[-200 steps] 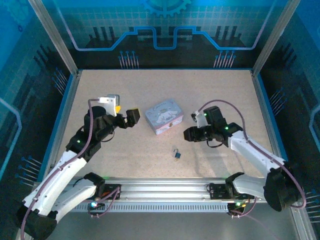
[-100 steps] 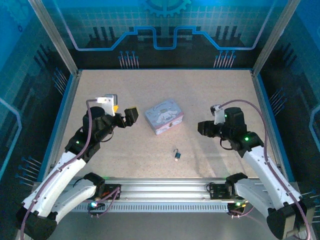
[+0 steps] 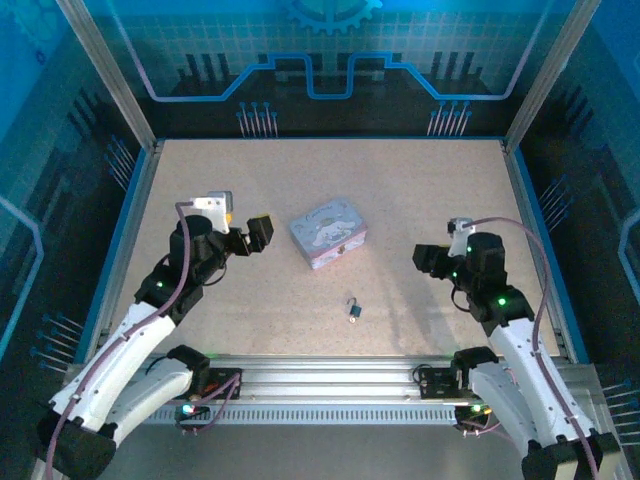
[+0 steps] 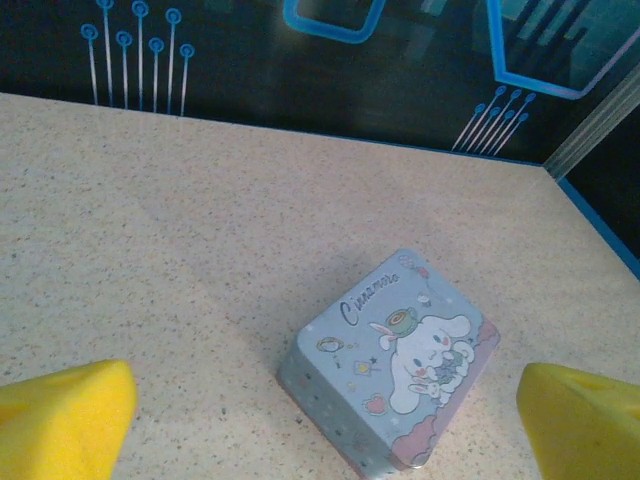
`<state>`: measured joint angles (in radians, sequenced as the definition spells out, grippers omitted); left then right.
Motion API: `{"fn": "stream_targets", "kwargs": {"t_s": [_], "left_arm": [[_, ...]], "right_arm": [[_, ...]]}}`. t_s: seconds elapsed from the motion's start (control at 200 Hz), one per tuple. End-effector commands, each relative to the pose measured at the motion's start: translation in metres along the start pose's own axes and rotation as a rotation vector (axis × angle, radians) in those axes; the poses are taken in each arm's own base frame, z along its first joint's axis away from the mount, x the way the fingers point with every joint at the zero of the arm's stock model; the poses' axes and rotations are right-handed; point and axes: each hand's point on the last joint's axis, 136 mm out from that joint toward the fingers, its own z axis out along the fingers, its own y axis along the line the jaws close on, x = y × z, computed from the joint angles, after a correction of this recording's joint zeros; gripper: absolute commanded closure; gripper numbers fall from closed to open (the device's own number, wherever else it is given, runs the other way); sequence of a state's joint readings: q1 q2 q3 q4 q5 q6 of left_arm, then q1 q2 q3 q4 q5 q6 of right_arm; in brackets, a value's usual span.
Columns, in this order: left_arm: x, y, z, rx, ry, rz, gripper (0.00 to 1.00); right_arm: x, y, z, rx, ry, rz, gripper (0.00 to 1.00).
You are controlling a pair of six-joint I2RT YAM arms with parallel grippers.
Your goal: Unlock the padlock with the key
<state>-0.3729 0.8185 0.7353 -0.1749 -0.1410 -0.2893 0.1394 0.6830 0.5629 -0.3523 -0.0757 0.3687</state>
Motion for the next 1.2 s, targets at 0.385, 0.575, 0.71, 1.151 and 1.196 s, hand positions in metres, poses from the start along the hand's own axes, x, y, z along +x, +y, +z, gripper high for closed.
{"fn": "stream_targets", "kwargs": {"t_s": [0.385,0.575,0.71,1.151,1.196], "left_arm": [[0.027,0.065,0.028,-0.274,0.026,-0.044,0.01],[0.027,0.080,0.029,-0.334,-0.013,0.021,0.01],[0.028,0.086,0.029,-0.358,-0.029,0.086,0.01],[0.045,0.096,0.032,-0.362,-0.073,0.152,0.01],[0.047,0.096,0.033,-0.360,-0.067,0.150,0.01]], "right_arm": [[-0.009,-0.059,0.012,0.215,-0.246,-0.085,0.00],[-0.010,-0.071,0.017,0.273,-0.247,-0.147,0.00],[-0.005,-0.078,0.029,0.289,-0.221,-0.174,0.00],[-0.020,-0.080,0.078,0.238,-0.277,-0.236,0.00],[-0.022,-0.079,0.080,0.235,-0.291,-0.248,0.00]]}}
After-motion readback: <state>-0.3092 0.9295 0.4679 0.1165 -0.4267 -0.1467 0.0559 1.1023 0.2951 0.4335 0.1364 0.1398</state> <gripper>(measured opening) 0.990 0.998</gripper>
